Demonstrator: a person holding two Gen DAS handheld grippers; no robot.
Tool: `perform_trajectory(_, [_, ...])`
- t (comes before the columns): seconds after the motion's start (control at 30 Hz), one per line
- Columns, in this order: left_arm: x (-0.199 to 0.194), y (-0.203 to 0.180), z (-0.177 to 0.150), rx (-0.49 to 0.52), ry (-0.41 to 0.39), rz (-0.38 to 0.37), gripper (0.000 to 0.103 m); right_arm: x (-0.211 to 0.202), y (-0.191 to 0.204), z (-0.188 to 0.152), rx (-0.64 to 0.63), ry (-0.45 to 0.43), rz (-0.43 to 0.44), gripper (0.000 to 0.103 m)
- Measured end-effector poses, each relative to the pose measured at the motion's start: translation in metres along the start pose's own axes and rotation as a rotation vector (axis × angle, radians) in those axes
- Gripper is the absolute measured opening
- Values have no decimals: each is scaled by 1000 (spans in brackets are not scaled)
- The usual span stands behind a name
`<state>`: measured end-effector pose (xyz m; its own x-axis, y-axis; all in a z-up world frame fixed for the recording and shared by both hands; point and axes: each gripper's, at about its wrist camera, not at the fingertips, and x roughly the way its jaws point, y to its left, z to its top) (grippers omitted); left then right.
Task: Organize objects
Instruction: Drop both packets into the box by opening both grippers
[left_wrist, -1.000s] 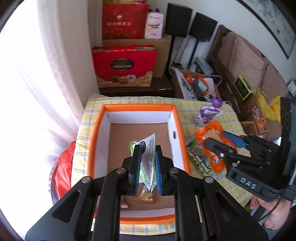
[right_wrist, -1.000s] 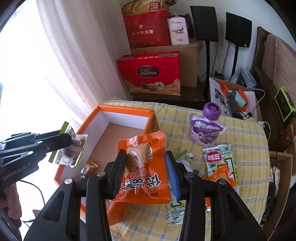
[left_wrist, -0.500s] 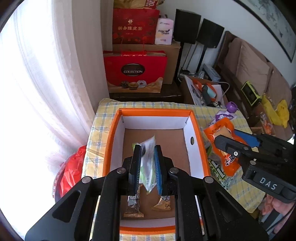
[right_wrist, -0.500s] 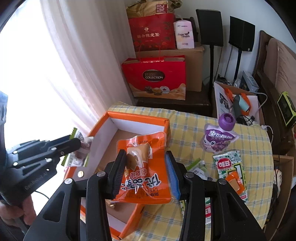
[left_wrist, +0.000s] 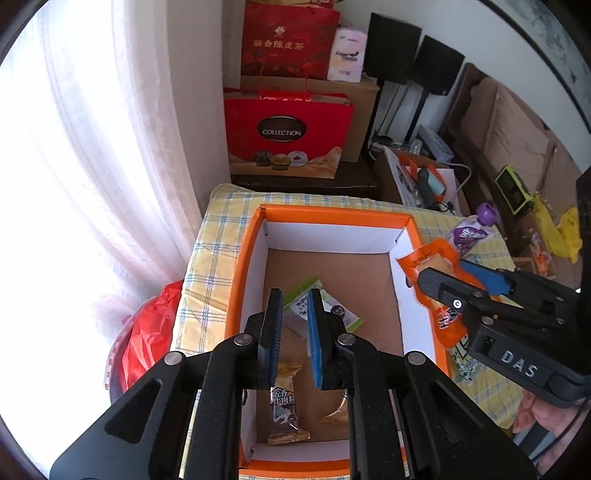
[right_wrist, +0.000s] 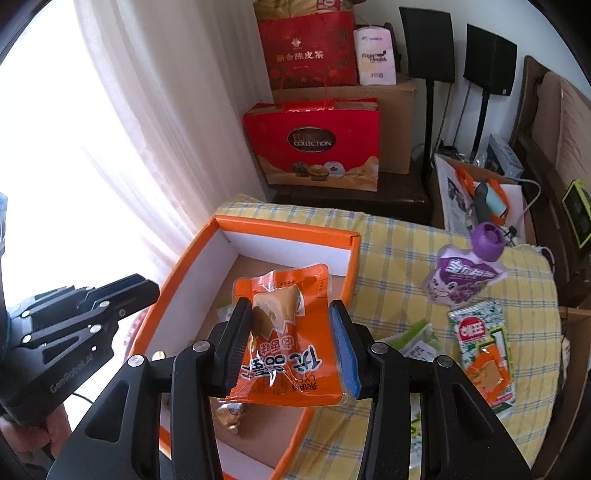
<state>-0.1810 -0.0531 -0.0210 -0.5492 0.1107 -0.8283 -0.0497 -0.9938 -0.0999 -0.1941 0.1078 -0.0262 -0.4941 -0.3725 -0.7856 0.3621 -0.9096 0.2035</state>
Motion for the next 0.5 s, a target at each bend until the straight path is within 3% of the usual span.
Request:
perform_trajectory(0.07, [1,4,0,-16,5,-6,27,8,-1,0,9,9,-1,51])
perform_trajectory(0.1, [1,6,0,-23,3,-6,31,12,-2,0,10,17,-15,62])
perform_trajectory(0.13, [0,7,0,-27,-1,-5,38,15,-3,0,10,19,-38,65])
perform_trajectory(0.23, [-2,9,0,-29,-8,-5,40,14,-5,-3,6,13,-51,65])
perform_trajectory(0.3, [-2,9,2,-28,-14,-1,54,11,-6,-4,-2,7,-61,65])
perform_trajectory(0.37, [-6,10,2,-32,-39,6,76,6,-7,-5,-11,0,-79,66])
perform_trajectory(0.5, [-13,11,2,-27,-69,16,82,-7,-12,-4,-23,-31,-125,80])
